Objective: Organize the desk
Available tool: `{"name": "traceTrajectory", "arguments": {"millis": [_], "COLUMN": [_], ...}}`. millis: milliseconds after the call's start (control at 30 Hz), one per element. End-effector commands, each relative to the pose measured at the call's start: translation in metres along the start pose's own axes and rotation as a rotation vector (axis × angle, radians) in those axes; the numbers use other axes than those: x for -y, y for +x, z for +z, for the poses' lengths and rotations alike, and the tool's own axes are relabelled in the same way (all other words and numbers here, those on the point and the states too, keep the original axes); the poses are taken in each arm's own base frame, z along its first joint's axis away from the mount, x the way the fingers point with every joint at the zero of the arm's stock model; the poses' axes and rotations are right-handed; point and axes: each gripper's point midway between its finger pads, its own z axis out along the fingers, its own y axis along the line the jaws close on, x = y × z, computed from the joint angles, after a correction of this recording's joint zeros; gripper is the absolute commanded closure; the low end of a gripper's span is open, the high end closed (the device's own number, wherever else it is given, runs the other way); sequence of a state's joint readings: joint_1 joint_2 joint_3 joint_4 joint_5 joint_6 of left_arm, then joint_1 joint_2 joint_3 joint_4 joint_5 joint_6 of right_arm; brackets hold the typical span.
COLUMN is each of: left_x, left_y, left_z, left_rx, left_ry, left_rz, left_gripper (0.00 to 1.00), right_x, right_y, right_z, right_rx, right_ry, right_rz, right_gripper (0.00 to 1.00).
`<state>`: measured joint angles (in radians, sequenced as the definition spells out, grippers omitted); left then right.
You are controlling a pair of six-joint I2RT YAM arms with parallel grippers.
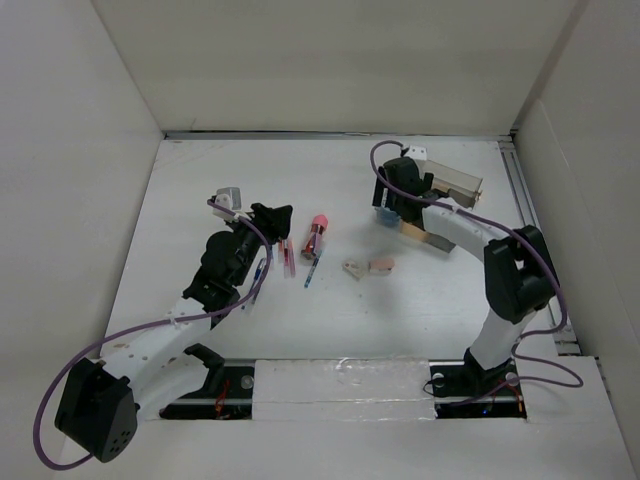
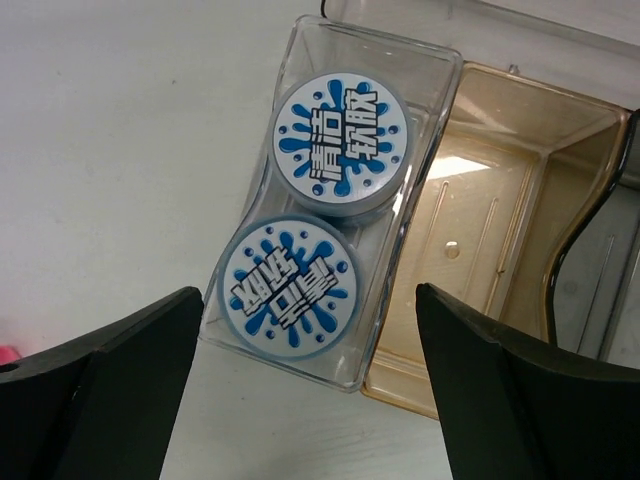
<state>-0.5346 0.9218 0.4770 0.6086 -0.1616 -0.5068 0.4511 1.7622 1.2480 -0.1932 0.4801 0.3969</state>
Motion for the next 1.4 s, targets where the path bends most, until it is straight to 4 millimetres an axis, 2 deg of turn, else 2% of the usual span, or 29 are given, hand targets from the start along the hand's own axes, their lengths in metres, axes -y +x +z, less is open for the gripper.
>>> {"name": "traceTrajectory", "arguments": {"millis": [0,33,100,167,200,233,267,300,367,400,433,467,500,533,567,600,733,833,867,900,1133,1367], "left_x": [0.003,0.002,-0.001,-0.001,-0.004,-0.006,-0.016,-0.024,-0.024,-0.025,-0.026,-0.025,-0.023,-0.020,-0.019,-0.016,-0.014,-0.010,-0.008,-0.008,-0.005,-0.003], "left_y": [-0.014,-0.014,-0.016,-0.019,-0.020,-0.023,-0.029,-0.029,-0.034,-0.037,-0.038,-0.038,-0.038,-0.039,-0.039,-0.039,-0.035,-0.033,-0.032,-0.032,-0.032,-0.032], "left_z": [-0.001,-0.001,-0.002,-0.003,-0.004,-0.006,-0.010,-0.013,-0.016,-0.018,-0.020,-0.021,-0.021,-0.021,-0.020,-0.020,-0.016,-0.015,-0.014,-0.014,-0.015,-0.015], "left_rx": [0.052,0.054,0.062,0.071,0.078,0.093,0.123,0.137,0.156,0.175,0.183,0.185,0.181,0.178,0.174,0.173,0.147,0.139,0.132,0.132,0.129,0.131], "left_ry": [0.006,-0.003,-0.022,-0.025,-0.042,-0.052,-0.109,-0.146,-0.149,-0.153,-0.149,-0.144,-0.134,-0.123,-0.115,-0.104,-0.095,-0.076,-0.065,-0.065,-0.047,-0.040], "left_rz": [-0.020,-0.023,-0.028,-0.036,-0.040,-0.053,-0.079,-0.088,-0.104,-0.109,-0.112,-0.110,-0.106,-0.104,-0.098,-0.098,-0.089,-0.090,-0.091,-0.091,-0.094,-0.098], "left_gripper": [0.47,0.46,0.46,0.45,0.45,0.45,0.46,0.46,0.46,0.46,0.45,0.45,0.45,0.45,0.45,0.45,0.45,0.45,0.45,0.45,0.45,0.45], "right_x": [-0.004,-0.002,-0.016,-0.025,-0.036,-0.059,-0.107,-0.122,-0.147,-0.155,-0.166,-0.179,-0.187,-0.196,-0.200,-0.205,-0.219,-0.220,-0.222,-0.218,-0.229,-0.232], "right_y": [-0.046,-0.055,-0.059,-0.062,-0.064,-0.053,-0.035,-0.019,-0.014,0.009,0.018,0.015,0.031,0.037,0.040,0.041,0.067,0.076,0.086,0.083,0.095,0.107], "right_z": [-0.019,-0.027,-0.040,-0.052,-0.058,-0.067,-0.086,-0.082,-0.094,-0.083,-0.083,-0.087,-0.083,-0.084,-0.084,-0.085,-0.074,-0.065,-0.060,-0.056,-0.037,-0.032], "right_rx": [0.116,0.142,0.170,0.193,0.213,0.200,0.173,0.141,0.137,0.083,0.054,0.048,0.015,-0.015,-0.031,-0.043,-0.138,-0.183,-0.204,-0.203,-0.275,-0.318], "right_ry": [-0.012,-0.012,-0.047,-0.072,-0.110,-0.184,-0.335,-0.358,-0.402,-0.383,-0.398,-0.422,-0.430,-0.471,-0.486,-0.499,-0.526,-0.514,-0.511,-0.503,-0.528,-0.523], "right_rz": [0.065,0.076,0.070,0.066,0.071,0.043,0.003,-0.028,-0.045,-0.079,-0.082,-0.078,-0.099,-0.093,-0.085,-0.079,-0.072,-0.042,-0.032,-0.025,0.020,0.026], "right_gripper": [0.07,0.06,0.06,0.12,0.20,0.48,0.77,0.78,0.77,0.71,0.47,0.36,0.28,0.18,0.16,0.15,0.18,0.22,0.23,0.24,0.29,0.35]}}
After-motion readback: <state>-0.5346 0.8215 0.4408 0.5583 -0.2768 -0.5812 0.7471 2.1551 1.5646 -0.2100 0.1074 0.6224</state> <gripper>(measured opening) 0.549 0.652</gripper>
